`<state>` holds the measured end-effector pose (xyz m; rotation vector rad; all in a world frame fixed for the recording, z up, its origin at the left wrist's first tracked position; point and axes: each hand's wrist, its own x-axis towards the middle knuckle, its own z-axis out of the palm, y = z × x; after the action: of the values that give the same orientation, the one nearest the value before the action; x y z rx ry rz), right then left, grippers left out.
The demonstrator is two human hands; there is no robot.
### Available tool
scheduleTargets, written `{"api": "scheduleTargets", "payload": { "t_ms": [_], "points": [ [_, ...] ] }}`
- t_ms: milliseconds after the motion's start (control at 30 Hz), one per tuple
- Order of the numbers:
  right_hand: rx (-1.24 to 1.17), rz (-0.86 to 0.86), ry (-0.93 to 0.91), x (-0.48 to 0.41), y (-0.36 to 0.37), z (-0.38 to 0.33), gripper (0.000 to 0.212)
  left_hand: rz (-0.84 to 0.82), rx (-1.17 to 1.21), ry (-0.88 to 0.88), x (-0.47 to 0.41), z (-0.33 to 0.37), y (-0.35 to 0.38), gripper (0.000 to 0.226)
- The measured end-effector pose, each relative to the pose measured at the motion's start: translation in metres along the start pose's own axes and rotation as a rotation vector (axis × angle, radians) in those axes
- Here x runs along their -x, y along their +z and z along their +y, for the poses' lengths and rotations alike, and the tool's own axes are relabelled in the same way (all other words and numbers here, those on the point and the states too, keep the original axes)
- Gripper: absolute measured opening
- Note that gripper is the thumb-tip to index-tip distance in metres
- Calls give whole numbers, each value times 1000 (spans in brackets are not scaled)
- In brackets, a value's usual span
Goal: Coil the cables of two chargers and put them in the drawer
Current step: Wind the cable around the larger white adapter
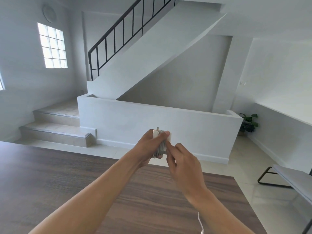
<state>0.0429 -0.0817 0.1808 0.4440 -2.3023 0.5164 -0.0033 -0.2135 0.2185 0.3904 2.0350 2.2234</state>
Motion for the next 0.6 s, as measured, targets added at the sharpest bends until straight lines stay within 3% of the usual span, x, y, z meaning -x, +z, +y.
{"api": "scheduleTargets", "payload": {
  "t_ms": [133, 367, 467, 600],
  "points": [
    [78, 72, -94, 20, 3, -3, 36, 71, 31, -34, 0, 2, 2, 19],
    [-50, 151, -109, 36, 15, 8, 34, 96, 79, -52, -2, 1, 10, 18],
    [-227, 166, 3, 35, 15, 17, 22, 46, 47, -33, -2, 0, 10, 17],
    [-459, 29, 279, 30, 10, 29, 12, -85, 63, -29, 0, 3, 10, 9]
  ]
}}
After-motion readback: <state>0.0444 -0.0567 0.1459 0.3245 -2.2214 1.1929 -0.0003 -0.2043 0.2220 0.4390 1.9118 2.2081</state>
